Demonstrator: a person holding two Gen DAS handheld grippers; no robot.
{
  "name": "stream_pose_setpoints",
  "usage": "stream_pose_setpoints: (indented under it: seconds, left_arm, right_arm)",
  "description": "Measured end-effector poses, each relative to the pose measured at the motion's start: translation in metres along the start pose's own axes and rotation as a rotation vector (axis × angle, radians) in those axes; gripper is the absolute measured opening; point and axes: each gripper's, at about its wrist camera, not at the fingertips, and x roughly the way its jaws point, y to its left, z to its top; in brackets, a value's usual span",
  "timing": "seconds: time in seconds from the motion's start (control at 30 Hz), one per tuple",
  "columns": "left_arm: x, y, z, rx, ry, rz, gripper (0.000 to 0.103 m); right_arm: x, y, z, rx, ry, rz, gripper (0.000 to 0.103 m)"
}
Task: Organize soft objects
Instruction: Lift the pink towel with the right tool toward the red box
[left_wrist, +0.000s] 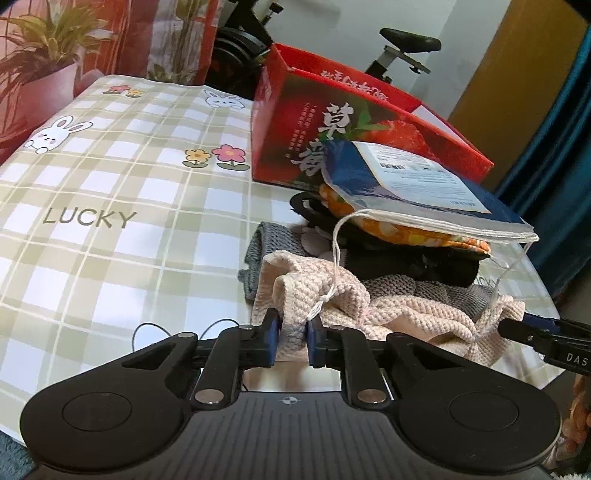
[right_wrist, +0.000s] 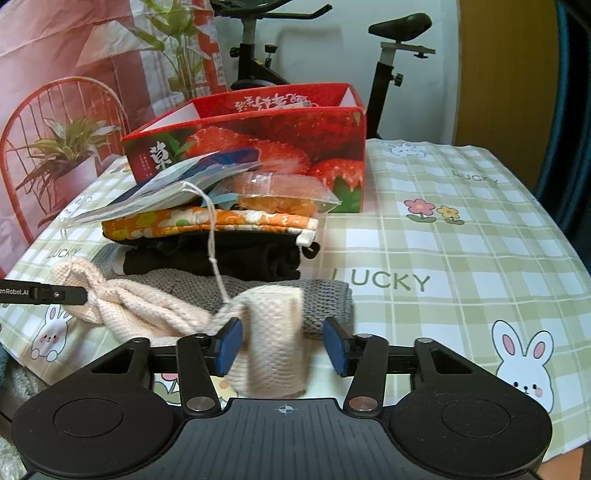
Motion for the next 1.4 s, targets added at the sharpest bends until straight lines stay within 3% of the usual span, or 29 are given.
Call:
stream_pose_setpoints:
  seconds: [0.27,0.33,0.4,1.07,1.4]
  left_arm:
    - [0.004,0.002,-0.001,-0.006,0.016,-0.008,0.016]
    - [0.003,0.003,-0.001,-0.005,0.012,-0.011,0.015]
    - [-0.001,0.002,-0.001,0.002,0.001,-0.033,0.01]
    - [-0.083,-0.026,0.024,0.109,-0.351,0.023,0.01]
    - [-0.11,-0.04,0.047,0.153,-0.449,0.046,0.01]
  right_arm:
    - [0.01,0.002,-0.001,-0.012,0.012,0.015,0.028]
    - [0.011,0.004,-0.001,-0.018,0.014,0.032,0.018]
    - [0.008,0.008,0.0,-0.037,0.002,0.041,0.015]
    - [-0.068,0.036,0.04,-0.168,-0.258,0.063,0.012]
    - [-0.082,0.045,0.07,-0.231,-0.328,0.065,0.012]
